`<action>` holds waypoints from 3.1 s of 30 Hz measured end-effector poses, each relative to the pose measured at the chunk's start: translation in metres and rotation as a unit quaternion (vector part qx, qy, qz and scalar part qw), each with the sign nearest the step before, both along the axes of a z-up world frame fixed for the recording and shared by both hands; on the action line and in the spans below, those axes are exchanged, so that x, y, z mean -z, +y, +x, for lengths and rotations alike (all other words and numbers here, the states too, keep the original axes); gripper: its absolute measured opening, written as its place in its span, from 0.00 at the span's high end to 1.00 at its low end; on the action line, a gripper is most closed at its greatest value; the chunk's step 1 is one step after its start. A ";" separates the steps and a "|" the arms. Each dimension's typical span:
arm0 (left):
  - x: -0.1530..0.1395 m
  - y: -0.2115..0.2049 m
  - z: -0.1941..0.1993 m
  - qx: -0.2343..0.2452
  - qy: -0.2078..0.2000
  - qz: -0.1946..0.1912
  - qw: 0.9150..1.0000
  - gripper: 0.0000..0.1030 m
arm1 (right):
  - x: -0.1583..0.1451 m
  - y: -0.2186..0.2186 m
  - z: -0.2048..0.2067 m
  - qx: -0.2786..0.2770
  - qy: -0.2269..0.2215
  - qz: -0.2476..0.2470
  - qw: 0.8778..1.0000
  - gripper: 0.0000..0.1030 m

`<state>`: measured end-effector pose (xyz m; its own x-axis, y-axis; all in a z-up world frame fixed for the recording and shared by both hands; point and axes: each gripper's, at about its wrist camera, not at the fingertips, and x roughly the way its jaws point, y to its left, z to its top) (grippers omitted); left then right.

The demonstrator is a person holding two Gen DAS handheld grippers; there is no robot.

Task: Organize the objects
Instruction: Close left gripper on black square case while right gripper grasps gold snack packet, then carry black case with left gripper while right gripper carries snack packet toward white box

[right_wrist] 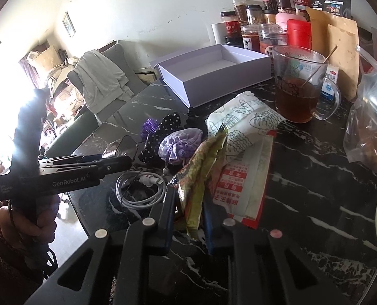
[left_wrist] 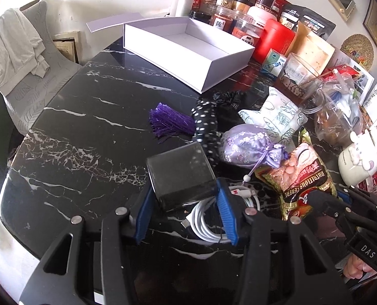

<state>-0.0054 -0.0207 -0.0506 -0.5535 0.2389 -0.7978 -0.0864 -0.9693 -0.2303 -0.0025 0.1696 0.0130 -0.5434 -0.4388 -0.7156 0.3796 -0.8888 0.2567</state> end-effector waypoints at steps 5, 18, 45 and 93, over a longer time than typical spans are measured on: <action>-0.011 0.001 0.013 0.002 0.012 -0.007 1.000 0.56 | -0.004 0.000 0.008 -0.001 0.008 0.003 1.000 0.84; -0.040 0.010 0.042 0.006 0.042 -0.016 0.999 0.56 | -0.029 0.007 0.033 0.001 0.052 0.005 0.999 0.85; -0.115 0.018 -0.001 0.001 0.092 -0.062 0.994 0.56 | -0.088 -0.007 -0.006 -0.039 0.125 0.028 0.991 0.85; -0.123 0.046 -0.301 0.068 0.122 -0.114 0.984 0.56 | -0.105 -0.047 -0.234 -0.009 0.149 0.071 0.986 0.85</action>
<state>-0.3063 0.0248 0.0726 -0.7108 0.1543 -0.6863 -0.2448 -0.9689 0.0357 -0.2366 0.1224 0.1178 -0.7325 -0.3566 -0.5799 0.4351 -0.9004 0.0040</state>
